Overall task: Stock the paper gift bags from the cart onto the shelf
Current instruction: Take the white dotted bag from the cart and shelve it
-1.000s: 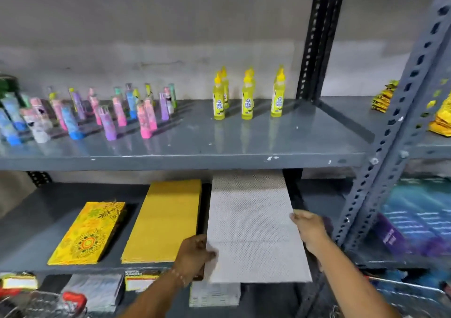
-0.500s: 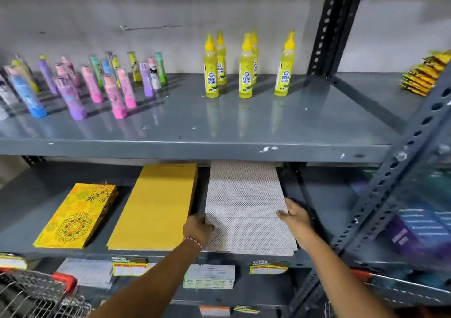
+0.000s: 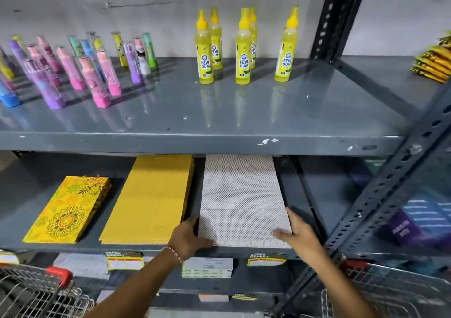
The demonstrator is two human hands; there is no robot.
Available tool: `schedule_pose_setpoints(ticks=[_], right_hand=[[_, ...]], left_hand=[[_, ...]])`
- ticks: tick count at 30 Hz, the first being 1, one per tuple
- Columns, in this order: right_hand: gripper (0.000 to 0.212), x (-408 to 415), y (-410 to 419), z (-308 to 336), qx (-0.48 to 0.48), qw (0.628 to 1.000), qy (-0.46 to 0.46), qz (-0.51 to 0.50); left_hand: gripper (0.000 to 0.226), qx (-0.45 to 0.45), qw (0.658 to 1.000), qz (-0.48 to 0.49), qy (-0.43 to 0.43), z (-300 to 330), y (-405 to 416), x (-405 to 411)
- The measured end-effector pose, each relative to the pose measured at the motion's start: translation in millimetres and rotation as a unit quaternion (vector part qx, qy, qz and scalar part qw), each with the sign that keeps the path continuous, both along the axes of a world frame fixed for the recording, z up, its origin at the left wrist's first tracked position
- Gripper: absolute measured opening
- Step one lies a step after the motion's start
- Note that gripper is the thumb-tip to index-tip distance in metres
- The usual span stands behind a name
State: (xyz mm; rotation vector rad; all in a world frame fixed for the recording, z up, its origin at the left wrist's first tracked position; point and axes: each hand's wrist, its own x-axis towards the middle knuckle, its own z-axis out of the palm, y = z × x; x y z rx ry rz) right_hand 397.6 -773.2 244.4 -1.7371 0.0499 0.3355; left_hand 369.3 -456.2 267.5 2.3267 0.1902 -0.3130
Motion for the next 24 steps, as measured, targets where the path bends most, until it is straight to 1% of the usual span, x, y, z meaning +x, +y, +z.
schedule_pose_setpoints(ticks=[1,2,3,5,6,8,10,13,14,18,24], right_hand=[[0.098,-9,-4,-4,-0.007,1.0,0.003,0.008],[0.104,-18,-5,-5,-0.019,1.0,0.003,0.012],[0.104,-25,-5,-4,-0.039,0.999,-0.003,0.009],[0.095,-34,-1,-2,-0.085,0.996,-0.02,-0.002],[0.09,-36,0,-2,-0.117,0.992,-0.033,-0.012],[0.083,-39,2,-2,-0.194,0.978,-0.064,-0.033],[0.077,-40,2,-1,-0.226,0.97,-0.076,-0.042],[0.07,-42,3,3,-0.18,0.98,-0.065,-0.061],[0.068,-42,3,3,-0.166,0.982,-0.058,-0.067],[0.062,-44,0,0,-0.14,0.985,-0.044,-0.092],[0.052,-45,0,1,-0.132,0.983,-0.042,-0.117]], left_hand=[[0.08,0.044,0.998,-0.03,-0.026,-2,4,-5],[0.081,0.066,0.996,-0.046,-0.047,-5,7,-8],[0.082,0.074,0.994,-0.054,-0.067,-5,8,-11],[0.084,0.053,0.994,-0.045,-0.087,-6,8,-12],[0.08,0.038,0.995,-0.037,-0.09,-6,8,-12],[0.066,0.029,0.995,-0.02,-0.097,-5,8,-11],[0.059,0.03,0.995,-0.009,-0.094,-3,8,-10],[0.047,0.034,0.997,-0.014,-0.07,2,6,-7],[0.049,0.017,0.998,-0.01,-0.064,2,7,-7],[0.074,-0.067,0.997,0.021,-0.036,-3,13,-2],[0.077,-0.094,0.993,0.064,-0.014,-3,12,0]])
